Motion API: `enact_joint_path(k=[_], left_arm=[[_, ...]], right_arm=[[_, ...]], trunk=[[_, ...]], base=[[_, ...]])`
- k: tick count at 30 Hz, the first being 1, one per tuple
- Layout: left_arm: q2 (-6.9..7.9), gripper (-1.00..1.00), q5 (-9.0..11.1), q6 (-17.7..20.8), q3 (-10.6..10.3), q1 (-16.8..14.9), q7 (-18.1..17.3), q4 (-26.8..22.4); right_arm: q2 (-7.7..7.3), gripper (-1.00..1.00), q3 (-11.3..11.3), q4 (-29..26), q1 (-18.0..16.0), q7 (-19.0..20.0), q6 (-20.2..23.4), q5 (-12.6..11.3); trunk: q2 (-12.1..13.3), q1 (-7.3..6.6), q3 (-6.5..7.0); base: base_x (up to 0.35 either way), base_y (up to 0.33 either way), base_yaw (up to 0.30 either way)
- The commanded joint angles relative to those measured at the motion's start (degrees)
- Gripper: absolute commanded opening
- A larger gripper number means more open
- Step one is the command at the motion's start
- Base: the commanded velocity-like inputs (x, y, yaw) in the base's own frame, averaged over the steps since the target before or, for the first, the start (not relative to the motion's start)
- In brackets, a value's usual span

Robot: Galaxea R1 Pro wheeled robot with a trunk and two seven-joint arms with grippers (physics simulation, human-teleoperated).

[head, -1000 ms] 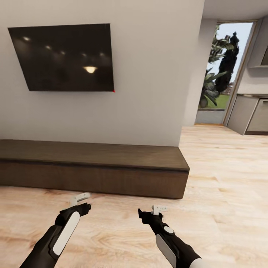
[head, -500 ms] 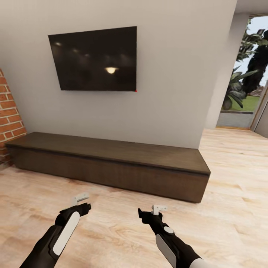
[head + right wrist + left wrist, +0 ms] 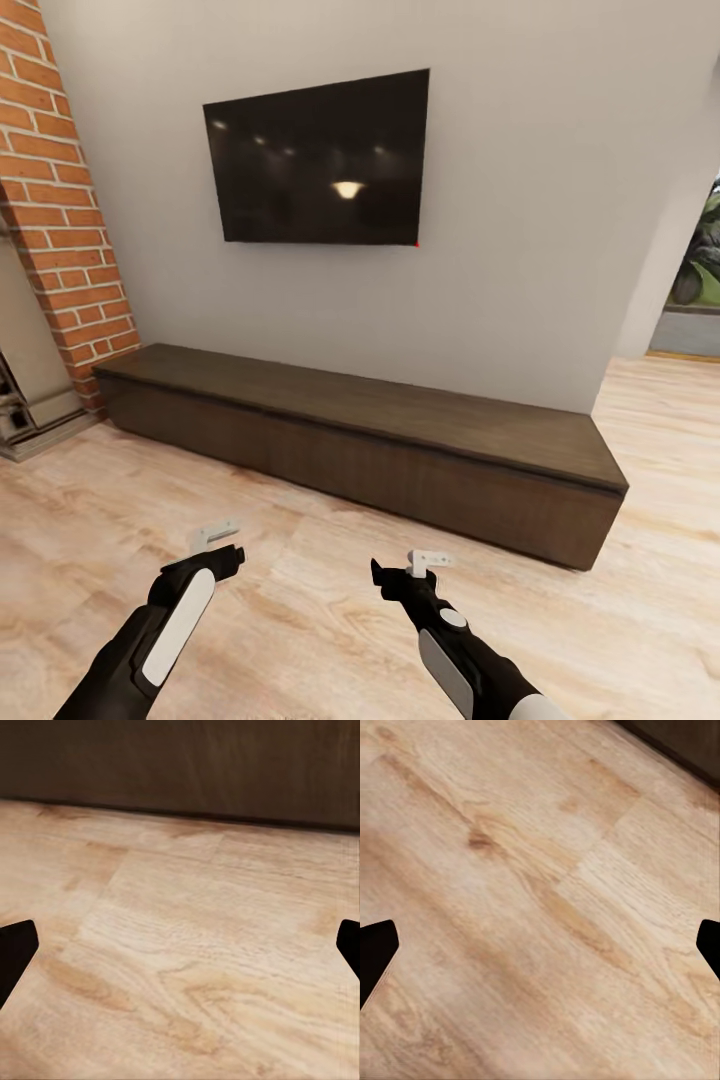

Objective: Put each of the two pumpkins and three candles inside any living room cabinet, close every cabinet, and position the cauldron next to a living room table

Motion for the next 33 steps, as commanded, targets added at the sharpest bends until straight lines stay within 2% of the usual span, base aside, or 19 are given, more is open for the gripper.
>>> enact_joint_path(k=[1,33], left_arm=[[0.06,1.00,0.58,0.04,-0.18,-0.04,0.60,-0.04],[0.06,1.00,0.58,0.04,-0.27,-0.04,0.60,0.59]], right_arm=[[-0.05,1.00,0.46,0.00,-0.06,-0.43,-0.34,-0.60],[-0.05,1.00,0.55,0.00,-0.06,-0.24,-0.43,-0.30]], trunk=[[-0.03,-0.01,-0.06],[-0.03,-0.01,-0.06]], base=[[0.000,0.000,0.292],[0.000,0.000,0.292]])
